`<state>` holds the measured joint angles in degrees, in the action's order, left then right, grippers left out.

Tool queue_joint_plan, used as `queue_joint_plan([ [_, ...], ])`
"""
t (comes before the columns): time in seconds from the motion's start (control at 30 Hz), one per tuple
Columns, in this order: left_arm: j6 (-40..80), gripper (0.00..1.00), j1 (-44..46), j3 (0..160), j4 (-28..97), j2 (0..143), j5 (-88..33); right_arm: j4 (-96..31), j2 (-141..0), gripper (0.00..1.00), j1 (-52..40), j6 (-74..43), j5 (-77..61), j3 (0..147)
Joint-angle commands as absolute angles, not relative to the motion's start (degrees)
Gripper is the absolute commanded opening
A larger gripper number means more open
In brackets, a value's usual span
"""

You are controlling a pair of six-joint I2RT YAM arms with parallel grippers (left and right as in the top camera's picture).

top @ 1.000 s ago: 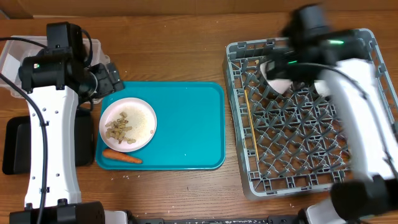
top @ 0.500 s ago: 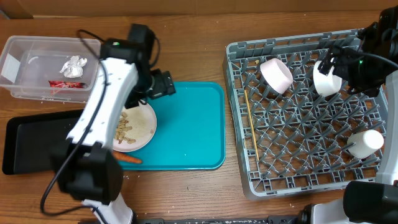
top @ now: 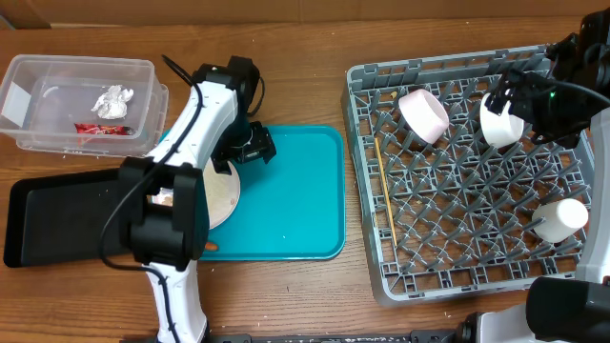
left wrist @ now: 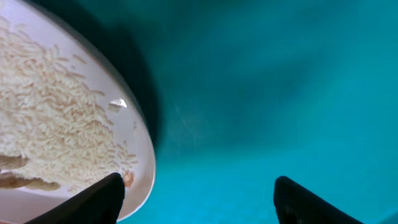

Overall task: Sort waste into correct bins and load items into the dishwasher
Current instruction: 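Reach the left gripper to the white plate rim and grasp it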

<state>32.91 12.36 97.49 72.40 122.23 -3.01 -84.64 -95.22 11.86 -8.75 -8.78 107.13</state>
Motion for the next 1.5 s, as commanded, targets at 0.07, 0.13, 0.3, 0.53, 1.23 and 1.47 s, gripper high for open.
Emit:
queue_joint_plan([
  [0.07, 33.7, 0.76, 12.6, 97.2, 72.8, 125.6, -3.0, -84.4, -95.2, 1.0, 11.6, -8.5, -9.1, 107.1],
  [0.13, 33.7, 0.75, 12.7, 97.2, 72.8, 126.3, -3.0, -84.4, -95.2, 1.0, 11.6, -8.5, -9.1, 107.1],
  [0.3, 33.7, 0.75, 13.1, 97.1, 72.7, 126.9, -3.0, -84.4, -95.2, 1.0, 11.6, -8.5, -9.1, 107.1],
  [0.53, 33.7, 0.73, 15.0, 96.1, 71.4, 127.1, -1.7, -84.4, -95.2, 1.0, 11.6, -8.5, -9.1, 107.1],
  [1.23, 33.6, 0.34, 15.8, 88.9, 68.6, 127.1, 3.2, -84.6, -95.2, 1.0, 11.6, -8.5, -9.1, 107.1],
  [1.47, 33.2, 0.14, 15.8, 88.1, 68.8, 127.1, 4.7, -84.6, -95.2, 1.0, 11.6, -8.5, -9.1, 107.1],
])
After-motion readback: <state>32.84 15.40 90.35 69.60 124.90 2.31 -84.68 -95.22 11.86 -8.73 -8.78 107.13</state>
